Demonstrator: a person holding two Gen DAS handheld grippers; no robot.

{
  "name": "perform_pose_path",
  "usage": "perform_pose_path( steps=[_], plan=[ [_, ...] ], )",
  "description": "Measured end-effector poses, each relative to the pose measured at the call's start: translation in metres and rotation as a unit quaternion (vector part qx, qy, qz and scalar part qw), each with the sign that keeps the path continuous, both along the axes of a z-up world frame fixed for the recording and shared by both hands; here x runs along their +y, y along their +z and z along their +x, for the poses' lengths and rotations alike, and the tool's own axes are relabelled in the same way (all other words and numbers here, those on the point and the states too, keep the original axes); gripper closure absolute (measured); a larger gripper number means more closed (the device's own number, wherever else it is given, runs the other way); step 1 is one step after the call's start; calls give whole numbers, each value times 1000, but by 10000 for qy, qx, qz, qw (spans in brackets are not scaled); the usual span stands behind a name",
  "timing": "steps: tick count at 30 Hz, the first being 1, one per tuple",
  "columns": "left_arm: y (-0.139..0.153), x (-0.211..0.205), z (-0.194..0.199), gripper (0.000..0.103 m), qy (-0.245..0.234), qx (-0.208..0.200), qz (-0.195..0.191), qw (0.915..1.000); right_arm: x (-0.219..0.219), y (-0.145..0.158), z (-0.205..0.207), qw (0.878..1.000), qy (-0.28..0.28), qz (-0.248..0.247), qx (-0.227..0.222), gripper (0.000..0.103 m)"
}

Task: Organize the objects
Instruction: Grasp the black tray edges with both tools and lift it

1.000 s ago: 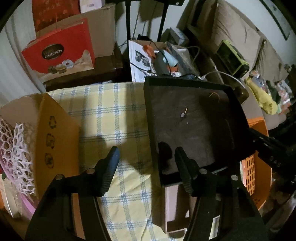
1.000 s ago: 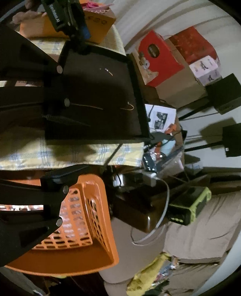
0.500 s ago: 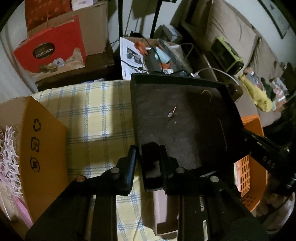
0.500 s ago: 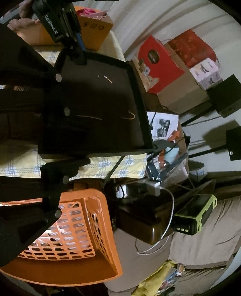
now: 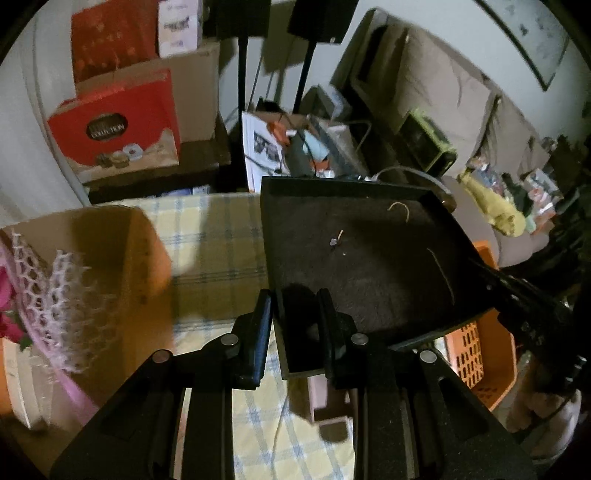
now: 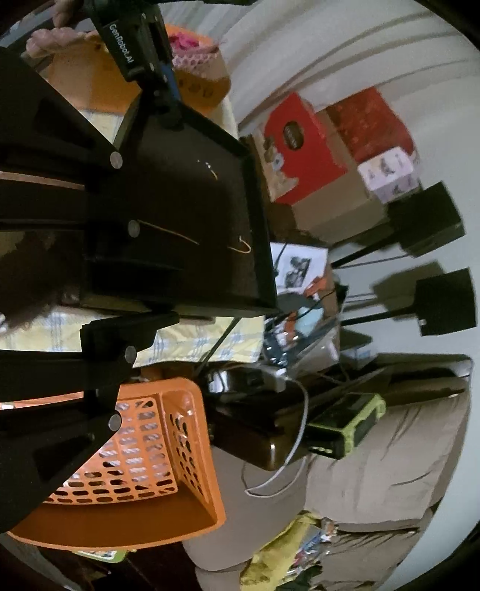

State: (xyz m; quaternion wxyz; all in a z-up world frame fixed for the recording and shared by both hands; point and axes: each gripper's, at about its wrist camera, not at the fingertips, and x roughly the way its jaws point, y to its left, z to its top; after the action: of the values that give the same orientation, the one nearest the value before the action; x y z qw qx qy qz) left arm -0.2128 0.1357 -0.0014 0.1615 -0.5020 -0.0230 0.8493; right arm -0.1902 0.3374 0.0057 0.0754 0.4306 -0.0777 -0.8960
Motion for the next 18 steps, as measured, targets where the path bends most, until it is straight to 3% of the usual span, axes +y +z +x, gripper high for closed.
perform_pose_path(
  steps=[10,18],
  plan=[
    [56,-77,51,81,258,580,141,9979,-62,54,33,9963,633,20,573,81],
    [57,-141,78,81,620,655,78,9959,-123,56,56,9915,1126,-2,657,81]
  ],
)
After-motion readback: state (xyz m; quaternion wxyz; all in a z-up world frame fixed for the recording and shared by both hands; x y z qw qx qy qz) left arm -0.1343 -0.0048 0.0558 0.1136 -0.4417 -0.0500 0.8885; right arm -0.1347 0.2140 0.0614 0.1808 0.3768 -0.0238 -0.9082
